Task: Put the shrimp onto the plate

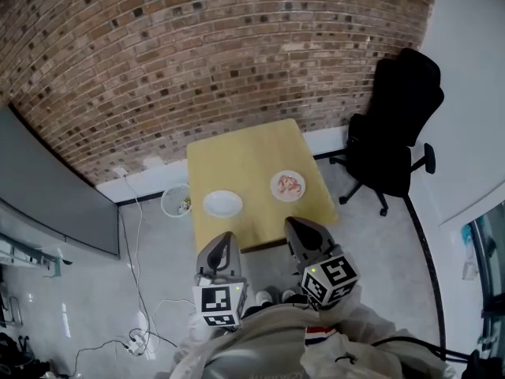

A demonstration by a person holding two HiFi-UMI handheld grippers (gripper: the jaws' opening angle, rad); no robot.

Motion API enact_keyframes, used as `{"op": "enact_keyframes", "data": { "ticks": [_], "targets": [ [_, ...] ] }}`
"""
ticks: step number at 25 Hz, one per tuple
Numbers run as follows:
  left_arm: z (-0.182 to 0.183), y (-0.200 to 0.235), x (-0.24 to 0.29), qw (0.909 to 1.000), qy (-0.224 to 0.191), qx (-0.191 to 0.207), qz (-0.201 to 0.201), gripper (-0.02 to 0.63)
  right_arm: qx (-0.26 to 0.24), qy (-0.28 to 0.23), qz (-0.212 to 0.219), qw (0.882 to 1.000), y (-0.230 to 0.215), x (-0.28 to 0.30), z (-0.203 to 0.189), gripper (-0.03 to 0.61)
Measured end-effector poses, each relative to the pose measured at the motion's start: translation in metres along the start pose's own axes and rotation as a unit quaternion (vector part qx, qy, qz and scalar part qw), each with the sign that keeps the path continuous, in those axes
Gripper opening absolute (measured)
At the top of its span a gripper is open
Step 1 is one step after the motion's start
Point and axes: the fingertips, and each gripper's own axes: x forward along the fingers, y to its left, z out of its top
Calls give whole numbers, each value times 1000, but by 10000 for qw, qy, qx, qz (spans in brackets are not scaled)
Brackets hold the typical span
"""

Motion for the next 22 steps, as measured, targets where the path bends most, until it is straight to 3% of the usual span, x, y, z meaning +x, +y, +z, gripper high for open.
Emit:
{"op": "enact_keyframes", "data": {
  "ticks": [11,22],
  "targets": [
    [9,-25,20,9997,45,154,200,11,57,-58,257,9996,-26,2,8,23],
    [11,3,31,9986,33,144,509,11,-68,-49,525,9986,-20,35,14,23]
  ]
}}
